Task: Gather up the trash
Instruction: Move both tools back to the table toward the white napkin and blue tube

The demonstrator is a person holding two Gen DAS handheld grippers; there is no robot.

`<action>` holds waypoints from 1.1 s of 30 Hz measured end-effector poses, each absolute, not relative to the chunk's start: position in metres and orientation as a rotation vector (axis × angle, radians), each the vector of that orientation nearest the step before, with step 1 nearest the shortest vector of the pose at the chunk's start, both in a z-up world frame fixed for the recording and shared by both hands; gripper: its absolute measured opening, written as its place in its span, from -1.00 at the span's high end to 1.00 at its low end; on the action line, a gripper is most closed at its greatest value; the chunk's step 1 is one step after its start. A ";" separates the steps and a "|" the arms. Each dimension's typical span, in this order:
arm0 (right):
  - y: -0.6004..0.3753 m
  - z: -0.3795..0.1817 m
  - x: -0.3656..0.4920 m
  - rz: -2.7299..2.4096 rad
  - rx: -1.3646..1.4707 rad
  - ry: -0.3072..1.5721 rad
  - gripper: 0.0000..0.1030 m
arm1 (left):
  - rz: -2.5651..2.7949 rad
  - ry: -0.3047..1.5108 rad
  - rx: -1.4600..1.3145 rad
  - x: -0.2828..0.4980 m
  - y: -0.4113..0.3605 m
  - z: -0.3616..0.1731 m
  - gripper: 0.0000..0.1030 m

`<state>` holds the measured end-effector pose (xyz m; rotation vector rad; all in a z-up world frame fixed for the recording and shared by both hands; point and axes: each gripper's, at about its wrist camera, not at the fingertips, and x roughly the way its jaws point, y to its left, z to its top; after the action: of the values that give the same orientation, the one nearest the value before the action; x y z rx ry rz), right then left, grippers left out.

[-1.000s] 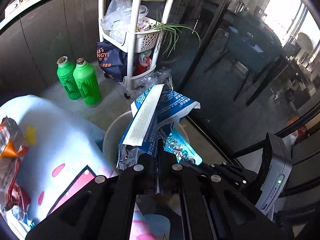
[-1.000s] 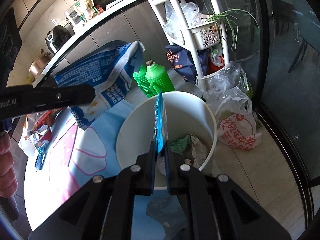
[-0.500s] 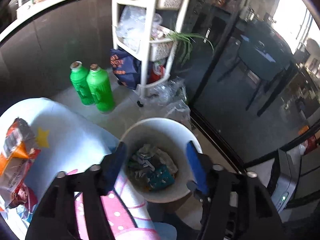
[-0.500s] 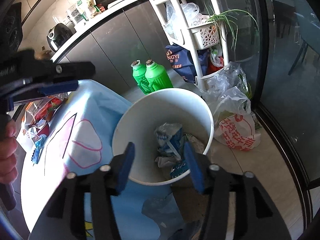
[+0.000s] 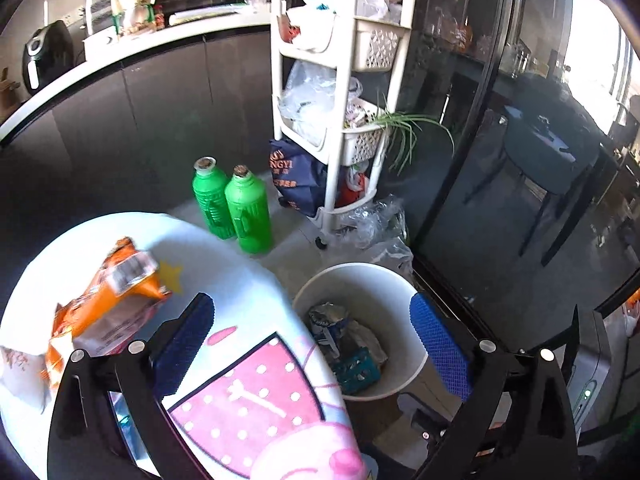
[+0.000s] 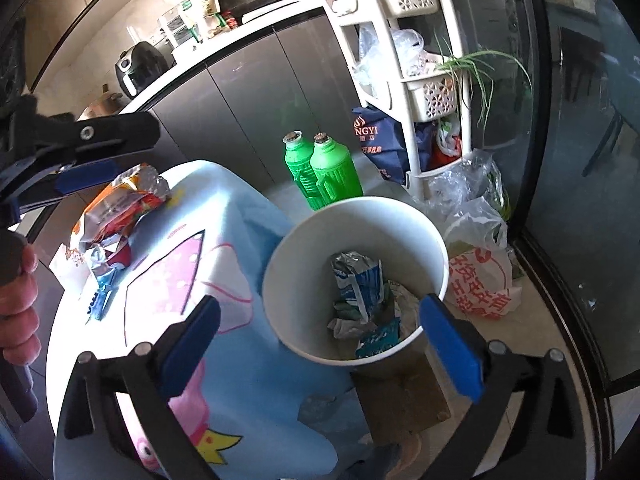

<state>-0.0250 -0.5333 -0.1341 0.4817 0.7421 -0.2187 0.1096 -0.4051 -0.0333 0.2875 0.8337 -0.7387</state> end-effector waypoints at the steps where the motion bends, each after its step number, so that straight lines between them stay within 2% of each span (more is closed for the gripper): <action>1: -0.531 -0.131 -0.025 -0.217 0.478 0.742 -0.94 | -0.736 0.832 0.281 0.107 -0.400 -0.031 -0.84; 12: -0.484 -0.092 -0.027 -0.175 0.379 0.758 -0.93 | -0.627 0.834 0.209 0.086 -0.310 -0.005 -0.84; 25: -0.380 -0.060 0.009 0.004 0.246 0.781 -0.93 | -0.410 0.924 0.091 0.077 -0.136 -0.025 -0.84; 33: -0.326 -0.055 0.049 0.100 0.202 0.824 -0.88 | -0.335 0.890 0.044 0.085 -0.072 -0.031 -0.84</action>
<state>0.0489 -0.3259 -0.0547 0.2020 0.8236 0.0995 0.0848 -0.0720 -0.0315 0.0436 0.8900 -0.3349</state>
